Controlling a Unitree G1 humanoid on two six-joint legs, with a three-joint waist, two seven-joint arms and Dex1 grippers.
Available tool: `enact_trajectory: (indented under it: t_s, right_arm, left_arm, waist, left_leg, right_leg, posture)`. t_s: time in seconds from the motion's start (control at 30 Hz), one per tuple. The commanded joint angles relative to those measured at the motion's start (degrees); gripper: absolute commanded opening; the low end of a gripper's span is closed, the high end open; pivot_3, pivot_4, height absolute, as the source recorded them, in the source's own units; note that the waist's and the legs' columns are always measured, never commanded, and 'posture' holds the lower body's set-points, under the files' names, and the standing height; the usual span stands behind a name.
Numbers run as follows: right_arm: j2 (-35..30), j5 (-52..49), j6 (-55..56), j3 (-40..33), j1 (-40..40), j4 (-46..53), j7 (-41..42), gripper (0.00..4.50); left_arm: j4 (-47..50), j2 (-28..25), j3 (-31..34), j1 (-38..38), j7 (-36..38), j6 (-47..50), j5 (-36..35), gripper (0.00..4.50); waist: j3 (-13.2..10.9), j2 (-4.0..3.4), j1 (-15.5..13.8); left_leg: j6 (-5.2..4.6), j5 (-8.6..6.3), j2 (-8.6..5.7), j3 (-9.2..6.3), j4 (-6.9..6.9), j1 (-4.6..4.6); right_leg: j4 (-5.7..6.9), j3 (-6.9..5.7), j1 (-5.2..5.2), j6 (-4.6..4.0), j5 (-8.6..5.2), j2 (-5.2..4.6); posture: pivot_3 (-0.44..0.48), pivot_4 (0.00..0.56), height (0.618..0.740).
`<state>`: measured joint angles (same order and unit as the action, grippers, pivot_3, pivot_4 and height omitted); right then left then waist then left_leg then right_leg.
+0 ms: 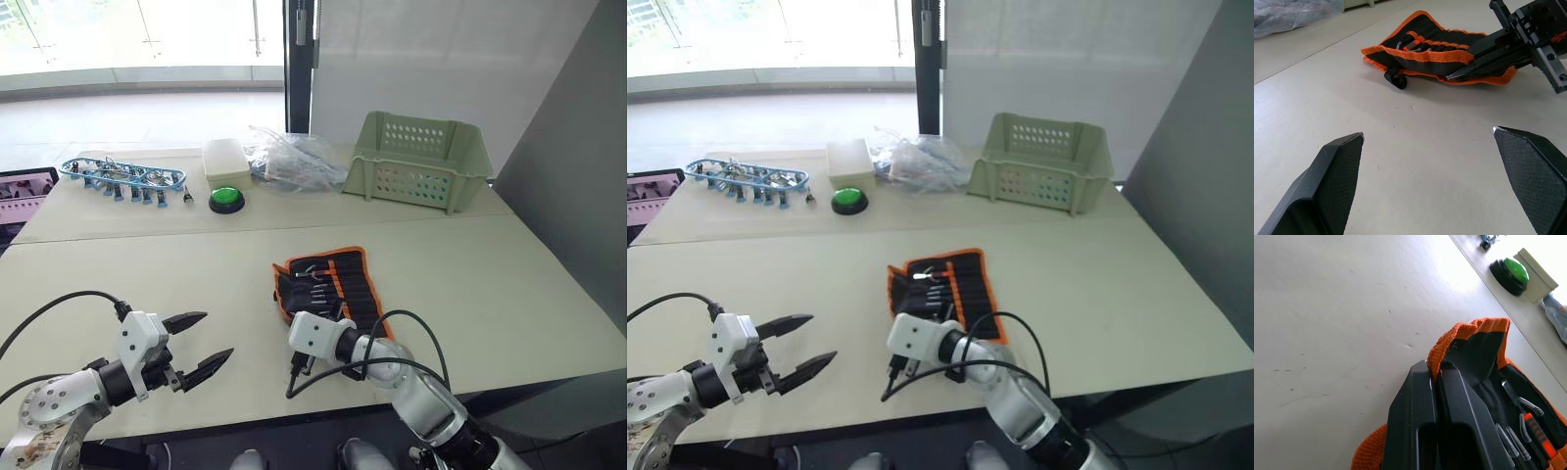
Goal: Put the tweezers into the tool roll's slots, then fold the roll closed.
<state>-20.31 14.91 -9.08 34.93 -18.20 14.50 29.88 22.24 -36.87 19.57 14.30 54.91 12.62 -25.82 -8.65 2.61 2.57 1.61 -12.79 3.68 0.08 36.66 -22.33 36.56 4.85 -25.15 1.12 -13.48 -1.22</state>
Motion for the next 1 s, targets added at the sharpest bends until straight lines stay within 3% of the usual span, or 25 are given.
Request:
enact_trajectory:
  t_s: [0.03, 0.2, 0.3, 0.47, 0.67, 0.8, 0.9, 1.0]
  right_arm:
    - [-4.92, -6.5, 14.48, -0.99, 0.42, 1.22, 8.87, 0.08]
    - [-15.65, -9.87, 31.13, -2.56, 0.37, -4.25, 18.8, 0.08]
    - [-17.04, -10.98, 35.2, -3.74, -0.22, -6.98, 20.65, 0.08]
    - [-17.64, -10.84, 38.14, -6.78, -1.13, -10.36, 21.55, 0.08]
    - [-16.99, -9.27, 37.06, -8.83, 0.57, -9.55, 20.37, 0.08]
    - [-16.81, -8.29, 35.43, -9.64, 2.02, -7.77, 19.57, 0.08]
    - [-16.75, -8.11, 33.61, -10.41, 3.1, -5.99, 19.0, 0.0]
    - [-17.02, -7.97, 32.36, -11.38, 4.07, -4.76, 18.86, 0.0]
  left_arm:
    - [-0.88, -1.52, -0.64, -1.34, 1.59, -2.09, 0.07, 4.5]
    - [-3.97, -4.34, -3.93, -4.55, 7.23, -4.55, -0.23, 4.5]
    - [-6.61, -5.94, -6.38, -7.52, 10.7, -6.84, 0.49, 4.5]
    - [-20.37, -8.02, -16.48, -22.2, 20.94, -18.32, 7.64, 4.5]
    - [-41.69, -3.4, -24.98, -39.83, 28.61, -30.58, 13.23, 4.5]
    - [-51.73, 0.56, -27.89, -46.64, 31.97, -35.51, 14.49, 4.5]
    - [-55.82, 2.78, -28.82, -49.76, 34.15, -37.56, 14.44, 3.69]
    - [-58.18, 3.8, -29.33, -51.13, 36.07, -39.0, 14.2, 2.6]
  waist:
    - [0.0, 0.01, -0.01]
    - [-0.03, 0.03, -0.16]
    - [-0.04, 0.05, -0.14]
    - [-0.05, 0.02, -0.73]
    - [-0.05, 0.03, -1.17]
    - [-0.05, 0.03, -1.44]
    - [-0.05, 0.04, -1.56]
    - [-0.05, 0.04, -1.48]
  left_leg:
    - [0.0, 0.0, 0.0, 0.0, 0.0, 0.01]
    - [0.0, 0.0, -0.02, 0.01, 0.12, 0.06]
    - [-0.01, 0.01, -0.02, 0.03, 0.19, 0.12]
    - [-0.01, 0.02, -0.02, 0.03, 0.27, 0.22]
    - [-0.01, 0.02, -0.15, 0.12, 0.32, 0.16]
    - [-0.03, 0.01, -0.24, 0.12, 0.34, 0.1]
    - [-0.03, 0.01, -0.28, 0.1, 0.38, 0.04]
    - [-0.03, 0.01, -0.3, 0.09, 0.43, 0.03]
  right_leg:
    - [0.02, 0.0, 0.01, 0.0, 0.0, 0.0]
    - [0.14, 0.02, 0.04, -0.02, -0.03, 0.01]
    - [0.21, 0.03, 0.06, -0.12, -0.09, 0.02]
    - [0.37, 0.1, 0.1, -0.16, -0.11, 0.09]
    - [0.39, 0.33, 0.09, 0.02, 0.01, 0.09]
    - [0.39, 0.44, 0.08, 0.05, 0.04, 0.08]
    - [0.39, 0.49, 0.06, 0.08, 0.04, 0.08]
    - [0.43, 0.53, 0.07, 0.12, 0.05, 0.09]
  posture:
    - [0.0, 0.15, 0.724]
    - [0.0, 0.15, 0.724]
    - [0.0, 0.15, 0.724]
    - [0.0, 0.15, 0.724]
    - [0.0, 0.15, 0.724]
    - [0.0, 0.15, 0.724]
    - [0.0, 0.15, 0.724]
    - [0.0, 0.15, 0.724]
